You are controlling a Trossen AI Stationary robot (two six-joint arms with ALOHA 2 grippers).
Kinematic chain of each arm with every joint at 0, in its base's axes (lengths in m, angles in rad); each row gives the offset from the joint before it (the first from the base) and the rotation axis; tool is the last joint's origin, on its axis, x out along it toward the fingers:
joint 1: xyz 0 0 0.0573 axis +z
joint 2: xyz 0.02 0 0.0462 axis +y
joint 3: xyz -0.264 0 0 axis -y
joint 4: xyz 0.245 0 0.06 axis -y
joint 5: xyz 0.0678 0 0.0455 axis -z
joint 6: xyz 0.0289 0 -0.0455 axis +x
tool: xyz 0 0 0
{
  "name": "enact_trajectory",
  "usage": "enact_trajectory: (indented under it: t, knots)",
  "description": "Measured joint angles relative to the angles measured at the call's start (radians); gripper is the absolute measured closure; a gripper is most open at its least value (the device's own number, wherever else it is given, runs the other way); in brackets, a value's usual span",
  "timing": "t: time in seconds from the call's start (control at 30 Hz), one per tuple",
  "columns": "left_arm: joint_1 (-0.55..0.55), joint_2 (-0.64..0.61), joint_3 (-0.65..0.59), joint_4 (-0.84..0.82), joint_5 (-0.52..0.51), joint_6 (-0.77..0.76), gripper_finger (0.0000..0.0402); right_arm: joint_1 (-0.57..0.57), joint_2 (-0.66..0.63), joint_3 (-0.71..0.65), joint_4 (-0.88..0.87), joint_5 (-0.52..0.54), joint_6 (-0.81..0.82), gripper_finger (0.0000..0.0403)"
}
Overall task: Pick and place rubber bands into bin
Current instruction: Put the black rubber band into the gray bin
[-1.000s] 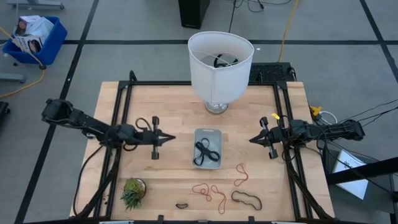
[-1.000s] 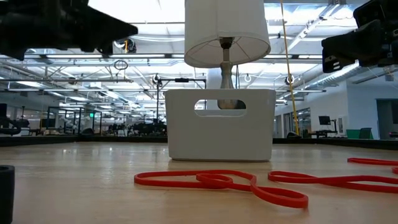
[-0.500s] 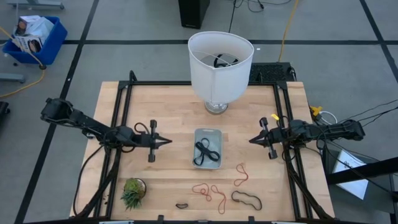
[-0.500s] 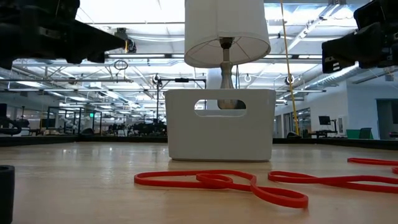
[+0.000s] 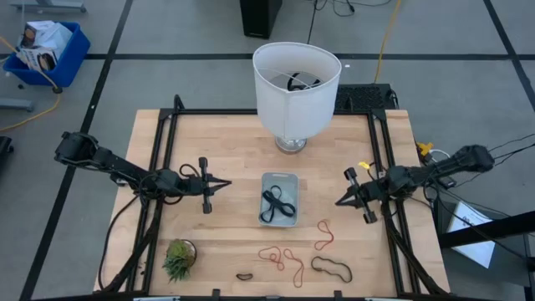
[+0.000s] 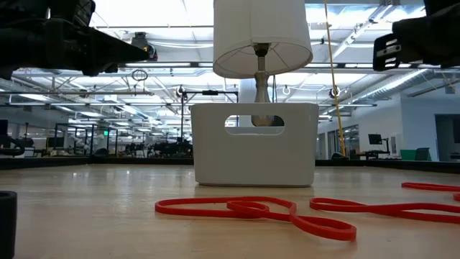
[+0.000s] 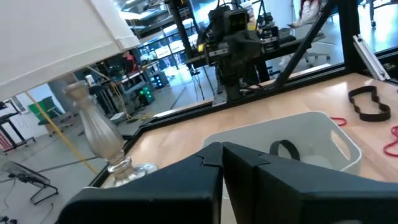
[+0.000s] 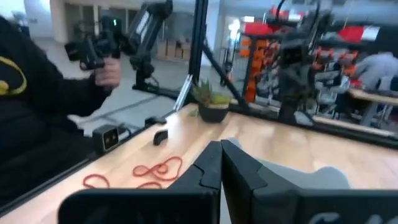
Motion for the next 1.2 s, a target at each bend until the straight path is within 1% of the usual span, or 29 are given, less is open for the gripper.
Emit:
enact_trajectory:
  t: [0.1,0.2,0.27,0.33,0.43,0.57,0.63,0.73,0.87,0.97,1.03,1.1,1.2]
  knots:
    - [0.000,0.000,0.000,0.000,0.000,-0.005,0.0398,0.088,0.109,0.052,0.027,0.067,-0.001,0.0403]
    - [0.000,0.000,0.000,0.001,0.000,-0.031,0.0391,0.172,0.214,0.115,0.025,0.144,-0.020,0.0403]
    - [0.000,0.000,0.000,0.002,0.000,-0.047,0.0381,0.225,0.282,0.163,0.011,0.173,-0.020,0.0403]
    - [0.000,0.000,0.000,0.002,0.000,-0.063,0.0372,0.279,0.342,0.221,-0.019,0.179,0.005,0.0403]
    - [0.000,0.000,0.000,0.002,0.000,-0.086,0.0366,0.351,0.434,0.321,-0.113,0.196,0.066,0.0403]
    - [0.000,0.000,0.000,0.003,0.000,-0.111,0.0370,0.445,0.555,0.461,-0.247,0.310,0.169,0.0402]
    - [0.000,0.000,0.000,0.003,0.000,-0.122,0.0373,0.479,0.617,0.540,-0.305,0.334,0.224,0.0396]
    - [0.000,0.000,0.000,0.002,0.000,-0.129,0.0378,0.523,0.712,0.659,-0.363,0.339,0.272,0.0383]
    - [0.000,0.000,0.000,0.002,0.000,-0.135,0.0388,0.570,0.810,0.778,-0.464,0.383,0.344,0.0364]
    - [0.000,0.000,0.000,0.003,0.000,-0.138,0.0396,0.579,0.854,0.819,-0.564,0.387,0.507,0.0345]
    - [0.000,0.000,0.000,0.010,0.000,-0.160,0.0398,0.579,0.879,0.837,-0.593,0.387,0.627,0.0328]
    - [0.000,0.000,0.000,0.020,0.000,-0.183,0.0396,0.585,0.909,0.851,-0.605,0.385,0.693,0.0310]
    - [0.000,0.000,0.001,0.024,0.000,-0.188,0.0382,0.601,0.955,0.853,-0.629,0.376,0.741,0.0277]
